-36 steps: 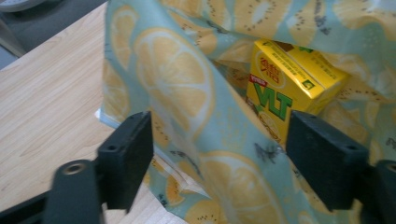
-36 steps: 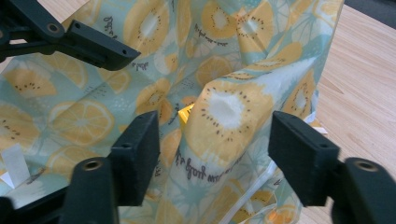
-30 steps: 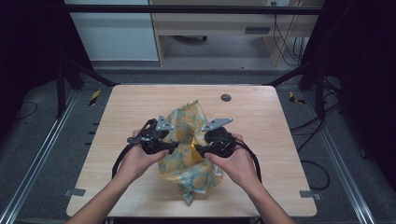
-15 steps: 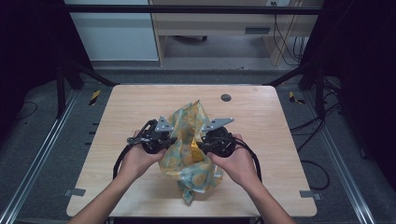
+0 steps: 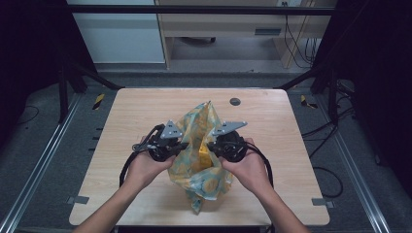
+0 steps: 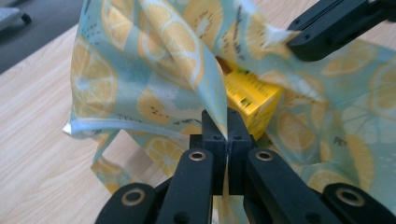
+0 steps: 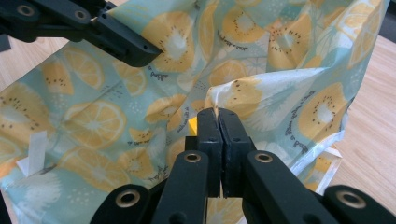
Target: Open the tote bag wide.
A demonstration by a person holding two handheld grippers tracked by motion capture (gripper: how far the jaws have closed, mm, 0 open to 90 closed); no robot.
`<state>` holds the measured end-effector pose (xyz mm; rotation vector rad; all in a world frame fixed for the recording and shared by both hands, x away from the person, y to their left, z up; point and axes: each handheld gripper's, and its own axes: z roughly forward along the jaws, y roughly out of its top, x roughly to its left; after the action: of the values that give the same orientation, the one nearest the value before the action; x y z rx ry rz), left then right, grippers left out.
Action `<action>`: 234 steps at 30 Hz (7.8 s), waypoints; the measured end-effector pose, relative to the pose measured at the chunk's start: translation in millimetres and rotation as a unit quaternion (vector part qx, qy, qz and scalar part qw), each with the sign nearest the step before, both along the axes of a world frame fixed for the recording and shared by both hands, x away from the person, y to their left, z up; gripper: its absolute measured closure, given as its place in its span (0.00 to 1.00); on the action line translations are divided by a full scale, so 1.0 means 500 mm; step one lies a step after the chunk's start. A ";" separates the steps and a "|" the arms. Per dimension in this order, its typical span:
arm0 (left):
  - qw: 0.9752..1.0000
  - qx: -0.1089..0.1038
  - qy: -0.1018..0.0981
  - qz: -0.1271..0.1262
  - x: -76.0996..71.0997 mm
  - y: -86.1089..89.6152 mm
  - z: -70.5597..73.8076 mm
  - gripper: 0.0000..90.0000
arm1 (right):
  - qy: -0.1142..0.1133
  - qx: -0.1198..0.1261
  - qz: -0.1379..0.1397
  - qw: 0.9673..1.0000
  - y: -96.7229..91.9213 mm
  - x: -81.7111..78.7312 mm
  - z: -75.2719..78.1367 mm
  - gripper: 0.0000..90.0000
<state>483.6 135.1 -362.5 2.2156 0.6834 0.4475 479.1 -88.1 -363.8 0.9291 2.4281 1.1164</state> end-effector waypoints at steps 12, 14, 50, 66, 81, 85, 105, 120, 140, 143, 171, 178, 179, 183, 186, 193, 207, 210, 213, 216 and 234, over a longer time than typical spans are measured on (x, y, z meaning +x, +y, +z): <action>0.999 -0.032 -0.016 -0.013 -0.014 -0.007 0.046 1.00 | -0.018 0.015 -0.015 1.000 -0.029 -0.002 0.035 1.00; 0.999 -0.036 -0.018 -0.013 -0.014 -0.004 0.050 1.00 | -0.021 0.017 -0.017 0.999 -0.036 -0.002 0.039 1.00; 0.999 -0.020 -0.027 0.014 -0.006 0.055 0.056 1.00 | -0.024 0.028 -0.064 0.997 -0.124 0.003 0.047 1.00; 1.000 -0.013 -0.009 0.014 -0.010 0.061 0.019 1.00 | -0.011 0.026 -0.071 0.997 -0.141 -0.001 0.011 1.00; 1.000 -0.009 0.011 0.009 -0.008 0.055 -0.025 1.00 | 0.006 0.018 -0.080 0.997 -0.149 0.000 -0.027 1.00; 1.000 -0.005 0.017 0.009 -0.006 0.054 -0.038 1.00 | 0.011 0.019 -0.084 0.996 -0.151 0.000 -0.038 1.00; 0.999 0.024 0.042 0.015 0.005 0.053 -0.113 1.00 | 0.029 0.003 -0.095 0.995 -0.160 0.011 -0.093 1.00; 0.998 0.025 0.060 0.019 0.003 0.050 -0.159 1.00 | 0.051 0.000 -0.100 0.994 -0.162 0.002 -0.136 1.00; 0.996 0.036 0.068 0.041 0.012 0.071 -0.197 1.00 | 0.076 -0.013 -0.096 0.992 -0.150 -0.005 -0.187 1.00; 0.996 0.039 0.068 0.044 0.014 0.074 -0.202 1.00 | 0.079 -0.014 -0.091 0.993 -0.146 -0.007 -0.192 0.99; 0.994 0.043 0.064 0.074 0.012 0.106 -0.229 1.00 | 0.076 -0.043 -0.096 0.991 -0.155 -0.006 -0.217 1.00; 0.996 0.034 0.057 0.065 0.005 0.100 -0.214 1.00 | 0.048 -0.023 -0.078 0.996 -0.158 -0.004 -0.193 0.84; 0.996 0.033 0.056 0.065 0.005 0.099 -0.211 1.00 | 0.044 -0.018 -0.075 0.996 -0.158 -0.004 -0.189 0.81; 0.996 0.027 0.051 0.062 0.004 0.096 -0.199 1.00 | 0.027 -0.011 -0.071 0.997 -0.159 -0.004 -0.164 0.68; 0.997 0.026 0.047 0.060 0.002 0.094 -0.191 1.00 | 0.014 -0.004 -0.064 0.998 -0.161 -0.004 -0.143 0.61; 0.998 0.022 0.037 0.051 -0.004 0.087 -0.172 1.00 | -0.003 0.008 -0.050 0.999 -0.160 0.006 -0.093 0.53; 0.998 0.021 0.034 0.045 -0.008 0.082 -0.160 1.00 | -0.008 0.009 -0.047 0.999 -0.110 0.075 -0.043 0.55; 0.998 0.021 0.033 0.045 -0.008 0.082 -0.158 1.00 | -0.011 0.004 -0.048 0.999 -0.100 0.091 -0.039 0.55; 0.998 0.022 0.033 0.043 -0.008 0.082 -0.156 1.00 | -0.010 0.001 -0.052 0.999 -0.091 0.109 -0.035 0.54; 0.998 0.023 0.032 0.042 -0.008 0.081 -0.153 1.00 | -0.006 -0.004 -0.056 0.998 -0.081 0.127 -0.038 0.54; 0.996 0.045 0.038 0.060 0.025 0.076 -0.183 1.00 | 0.036 -0.045 -0.090 0.994 -0.101 0.180 -0.127 1.00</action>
<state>496.1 172.9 -454.1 2.2940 0.8549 0.4652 568.9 -138.6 -427.4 1.1511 2.3733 0.9192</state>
